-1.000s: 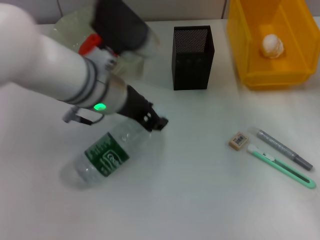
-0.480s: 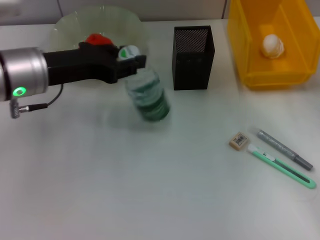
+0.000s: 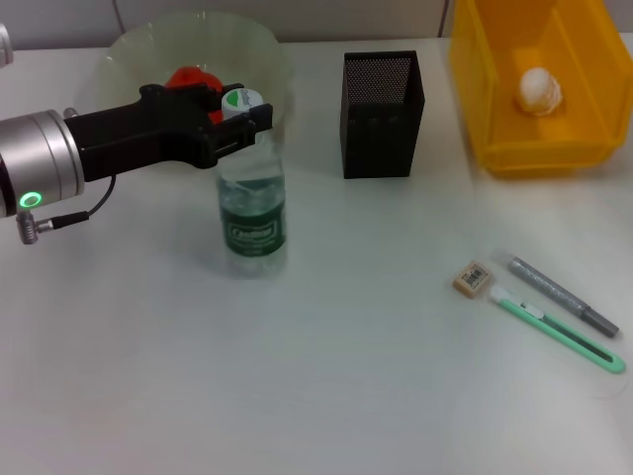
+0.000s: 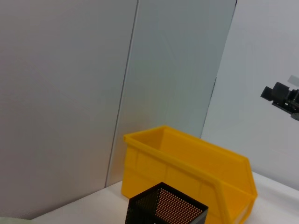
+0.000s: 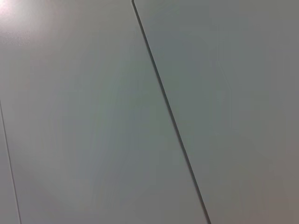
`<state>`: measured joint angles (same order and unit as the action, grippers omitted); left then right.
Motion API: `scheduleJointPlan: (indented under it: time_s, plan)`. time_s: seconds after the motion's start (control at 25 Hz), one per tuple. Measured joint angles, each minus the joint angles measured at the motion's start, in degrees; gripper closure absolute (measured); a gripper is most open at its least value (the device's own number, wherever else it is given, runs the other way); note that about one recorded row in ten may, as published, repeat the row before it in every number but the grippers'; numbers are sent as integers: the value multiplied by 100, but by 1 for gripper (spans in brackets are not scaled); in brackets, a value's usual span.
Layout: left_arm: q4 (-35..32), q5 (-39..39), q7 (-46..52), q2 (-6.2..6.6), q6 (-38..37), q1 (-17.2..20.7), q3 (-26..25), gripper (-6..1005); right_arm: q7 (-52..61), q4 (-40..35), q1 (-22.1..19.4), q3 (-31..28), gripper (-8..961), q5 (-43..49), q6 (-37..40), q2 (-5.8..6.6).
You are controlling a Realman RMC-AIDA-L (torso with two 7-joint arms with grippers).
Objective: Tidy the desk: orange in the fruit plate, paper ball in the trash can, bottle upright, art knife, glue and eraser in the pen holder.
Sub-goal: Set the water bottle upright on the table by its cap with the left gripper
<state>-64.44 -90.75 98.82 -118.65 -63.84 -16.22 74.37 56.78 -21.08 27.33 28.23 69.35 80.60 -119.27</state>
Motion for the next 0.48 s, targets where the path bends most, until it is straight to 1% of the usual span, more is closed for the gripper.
scheduleJointPlan:
  time_s: [0.48]
  plan:
    - [22,10,-481,-5,40,0,-60,565,0,34,-5,-2,370,0,-1,0]
